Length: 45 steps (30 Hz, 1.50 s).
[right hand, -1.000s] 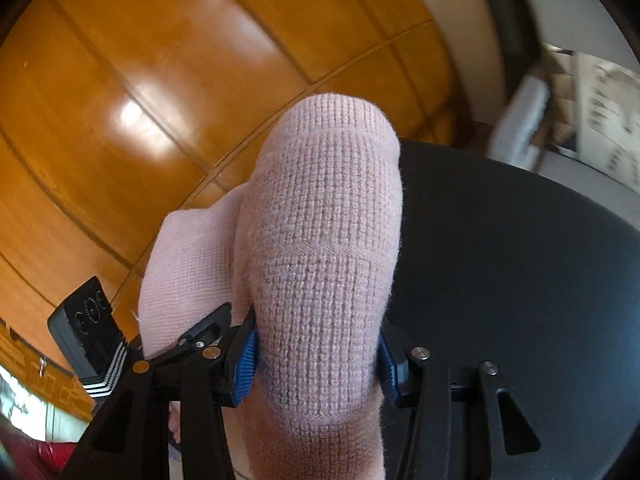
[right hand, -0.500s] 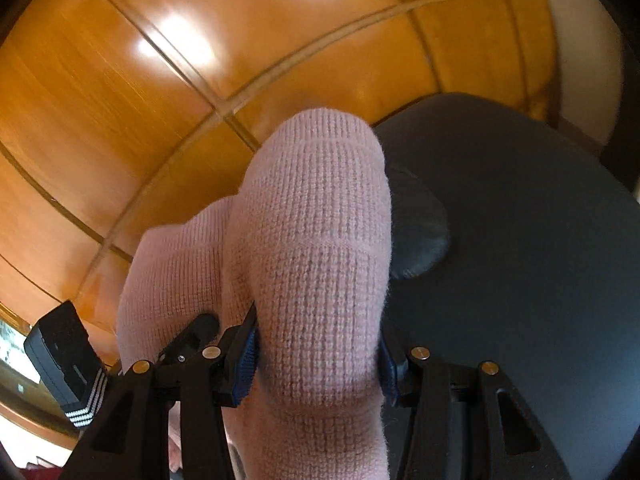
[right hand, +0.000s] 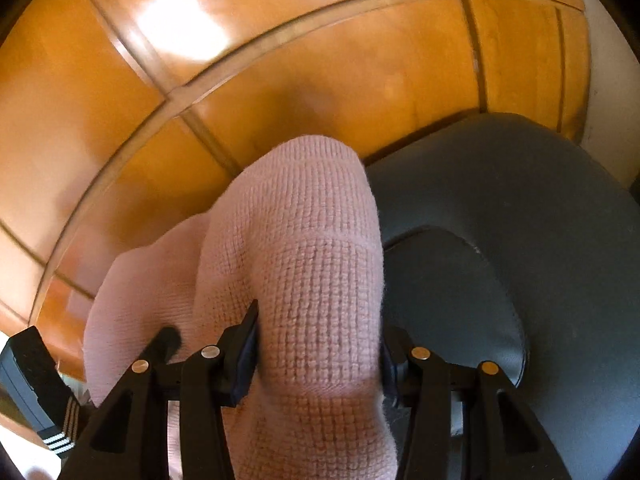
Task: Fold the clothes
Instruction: 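Grip the folded sweater with both grippers and lift it off the bench, then place the folded sweater on the black table and open both grippers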
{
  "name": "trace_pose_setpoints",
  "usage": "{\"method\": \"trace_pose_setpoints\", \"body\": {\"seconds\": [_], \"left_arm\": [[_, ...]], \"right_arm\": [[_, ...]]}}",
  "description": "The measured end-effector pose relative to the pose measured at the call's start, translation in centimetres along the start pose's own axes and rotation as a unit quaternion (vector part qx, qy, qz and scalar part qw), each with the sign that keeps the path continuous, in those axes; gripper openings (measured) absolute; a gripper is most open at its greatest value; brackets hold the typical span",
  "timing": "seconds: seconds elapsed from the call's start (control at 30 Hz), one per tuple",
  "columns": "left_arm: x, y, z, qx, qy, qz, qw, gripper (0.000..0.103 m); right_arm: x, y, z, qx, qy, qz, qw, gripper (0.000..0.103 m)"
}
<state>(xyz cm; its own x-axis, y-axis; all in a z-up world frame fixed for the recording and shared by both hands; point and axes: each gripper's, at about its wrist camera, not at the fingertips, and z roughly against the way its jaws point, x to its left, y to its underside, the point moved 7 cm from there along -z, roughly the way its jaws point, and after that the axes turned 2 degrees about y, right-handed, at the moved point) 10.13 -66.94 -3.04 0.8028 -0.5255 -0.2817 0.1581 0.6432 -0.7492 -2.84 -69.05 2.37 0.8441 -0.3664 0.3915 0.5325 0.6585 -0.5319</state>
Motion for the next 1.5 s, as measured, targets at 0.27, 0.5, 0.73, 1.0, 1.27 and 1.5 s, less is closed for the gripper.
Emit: {"method": "trace_pose_setpoints", "body": {"seconds": [0.27, 0.5, 0.73, 1.0, 1.27, 1.5], "left_arm": [[1.0, 0.6, -0.3, 0.009, 0.033, 0.003, 0.9994, 0.046], [3.3, 0.4, 4.1, -0.002, 0.032, 0.058, 0.9978, 0.053], [0.3, 3.2, 14.0, -0.127, -0.028, -0.025, 0.9911, 0.053], [-1.7, 8.0, 8.4, -0.007, -0.065, -0.135, 0.9887, 0.055], [-2.6, 9.0, 15.2, -0.013, -0.102, -0.122, 0.9872, 0.056], [-4.0, 9.2, 20.3, -0.017, -0.124, -0.075, 0.9894, 0.077]], "right_arm": [[-1.5, 0.3, -1.0, -0.008, -0.007, -0.015, 1.0, 0.055], [-2.1, -0.2, 3.9, -0.049, 0.025, -0.023, 0.998, 0.057], [1.9, 4.4, 9.8, -0.072, 0.029, 0.077, 0.994, 0.053], [1.8, 7.5, 5.8, -0.008, 0.101, 0.113, 0.988, 0.049], [4.6, 11.3, 10.0, -0.035, 0.09, 0.096, 0.991, 0.052], [6.5, 14.7, 12.1, -0.057, 0.091, 0.063, 0.992, 0.052]]}}
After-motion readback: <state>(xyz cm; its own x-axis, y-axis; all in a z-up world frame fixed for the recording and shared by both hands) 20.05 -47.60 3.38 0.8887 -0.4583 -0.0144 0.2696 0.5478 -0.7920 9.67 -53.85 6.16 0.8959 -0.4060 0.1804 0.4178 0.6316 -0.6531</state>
